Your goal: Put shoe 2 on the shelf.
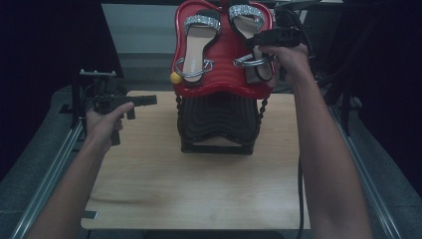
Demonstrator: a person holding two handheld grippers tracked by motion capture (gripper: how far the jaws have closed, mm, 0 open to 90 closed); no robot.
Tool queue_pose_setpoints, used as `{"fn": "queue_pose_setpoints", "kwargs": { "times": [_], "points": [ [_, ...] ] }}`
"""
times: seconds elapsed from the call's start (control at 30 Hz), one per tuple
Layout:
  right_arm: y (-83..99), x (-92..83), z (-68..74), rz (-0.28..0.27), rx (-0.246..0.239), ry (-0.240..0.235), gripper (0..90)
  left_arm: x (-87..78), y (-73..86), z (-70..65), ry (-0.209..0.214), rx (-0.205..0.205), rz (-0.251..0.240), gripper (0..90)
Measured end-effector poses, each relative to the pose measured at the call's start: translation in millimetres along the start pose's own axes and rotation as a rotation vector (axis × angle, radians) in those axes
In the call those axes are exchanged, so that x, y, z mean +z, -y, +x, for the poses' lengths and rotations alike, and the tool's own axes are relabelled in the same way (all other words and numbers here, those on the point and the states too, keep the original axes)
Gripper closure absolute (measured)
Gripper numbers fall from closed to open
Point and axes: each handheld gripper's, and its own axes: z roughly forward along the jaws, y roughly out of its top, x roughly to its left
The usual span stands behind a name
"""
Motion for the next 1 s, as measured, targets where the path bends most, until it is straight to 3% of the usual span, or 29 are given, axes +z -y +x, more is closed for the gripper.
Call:
{"fn": "queue_pose_setpoints", "kwargs": {
  "times": [0.03,0.1,0.13,0.23,0.37,0.43,0.5,0.53,0.63,0.73,0.87,0.9,1.0],
  "points": [
    [0.0,0.0,0.0,0.000,0.000,0.000,40.5,0.0,0.0,0.0,0.000,0.000,0.000,32.4],
    [1.2,11.2,2.3,0.017,-0.012,0.058,35.8,0.1,0.5,-0.3,-0.001,0.008,0.003,32.4],
    [1.2,11.2,2.3,0.017,-0.012,0.058,35.8,0.1,0.5,-0.3,-0.001,0.008,0.003,32.4],
    [2.8,10.9,10.6,-0.045,-0.071,0.133,31.8,-0.3,1.3,0.2,0.001,0.006,0.004,32.3],
    [3.9,5.6,11.4,-0.065,-0.084,0.139,29.7,0.4,2.3,0.9,0.001,0.000,0.001,32.3],
    [6.1,1.1,9.7,-0.081,-0.090,0.115,29.5,1.0,2.7,0.3,0.003,0.001,-0.001,32.3],
    [11.5,-6.0,6.8,-0.096,-0.102,0.063,29.5,2.3,3.0,-0.1,0.008,0.007,0.000,32.3],
    [11.5,-6.0,6.8,-0.096,-0.102,0.063,29.5,2.3,3.0,-0.1,0.008,0.007,0.000,32.2],
    [23.4,-21.8,-1.0,-0.131,-0.126,-0.049,31.7,5.7,2.9,0.9,0.012,0.009,-0.001,32.3],
    [28.8,-28.7,-5.9,-0.146,-0.132,-0.082,32.5,7.9,3.0,0.7,0.014,0.009,-0.001,32.3],
    [40.9,-45.0,-18.3,-0.175,-0.136,-0.153,33.6,11.4,3.2,-0.7,0.018,0.011,0.001,32.3],
    [47.8,-53.1,-24.5,-0.196,-0.138,-0.190,34.9,13.0,4.2,-1.5,0.027,0.006,-0.010,32.4],
    [55.8,-60.8,-29.8,-0.205,-0.144,-0.216,35.0,15.4,5.4,-1.3,0.031,0.008,-0.006,32.4]
  ]
}}
